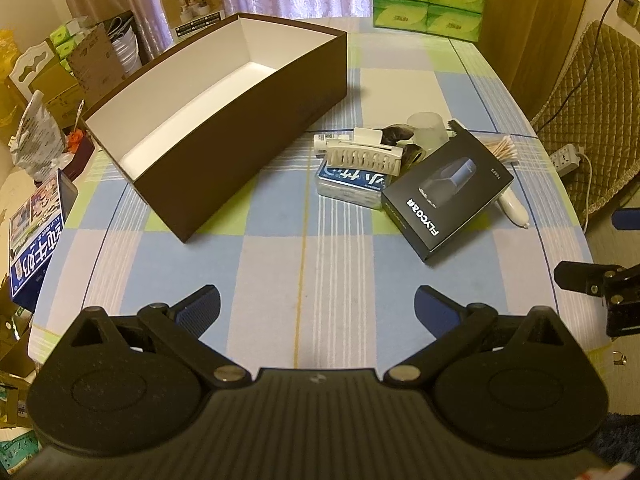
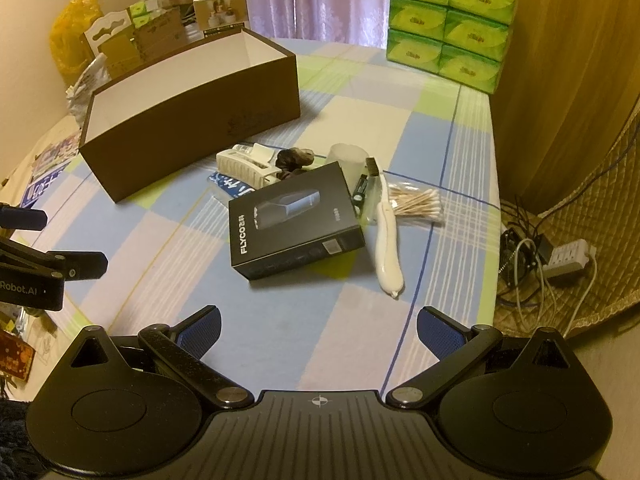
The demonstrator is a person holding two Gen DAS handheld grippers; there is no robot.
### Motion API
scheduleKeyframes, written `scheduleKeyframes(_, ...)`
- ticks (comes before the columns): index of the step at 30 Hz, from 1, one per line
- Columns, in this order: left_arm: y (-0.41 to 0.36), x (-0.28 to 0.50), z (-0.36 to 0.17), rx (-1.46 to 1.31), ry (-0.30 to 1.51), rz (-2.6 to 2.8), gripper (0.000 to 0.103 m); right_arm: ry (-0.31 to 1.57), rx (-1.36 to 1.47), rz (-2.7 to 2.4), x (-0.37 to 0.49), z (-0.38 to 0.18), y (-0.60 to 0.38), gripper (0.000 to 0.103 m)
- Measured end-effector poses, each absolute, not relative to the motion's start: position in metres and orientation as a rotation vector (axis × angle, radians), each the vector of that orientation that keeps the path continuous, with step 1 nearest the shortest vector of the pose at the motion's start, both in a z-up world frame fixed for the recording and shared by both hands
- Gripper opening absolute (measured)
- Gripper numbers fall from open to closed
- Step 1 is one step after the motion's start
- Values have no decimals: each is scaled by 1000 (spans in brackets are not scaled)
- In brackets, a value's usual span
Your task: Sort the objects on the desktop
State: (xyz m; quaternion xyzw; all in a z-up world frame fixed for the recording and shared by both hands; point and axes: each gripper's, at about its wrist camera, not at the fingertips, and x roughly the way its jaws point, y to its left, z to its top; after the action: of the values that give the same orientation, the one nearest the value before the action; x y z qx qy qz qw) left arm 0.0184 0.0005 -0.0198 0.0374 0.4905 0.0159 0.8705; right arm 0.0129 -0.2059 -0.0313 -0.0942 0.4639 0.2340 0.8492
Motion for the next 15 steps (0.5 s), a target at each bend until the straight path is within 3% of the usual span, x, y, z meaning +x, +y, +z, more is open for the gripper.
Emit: scheduleKeyframes(15,-7,34,-24,111,1033,-4,102,996,-181,479,22,-34,-208,101)
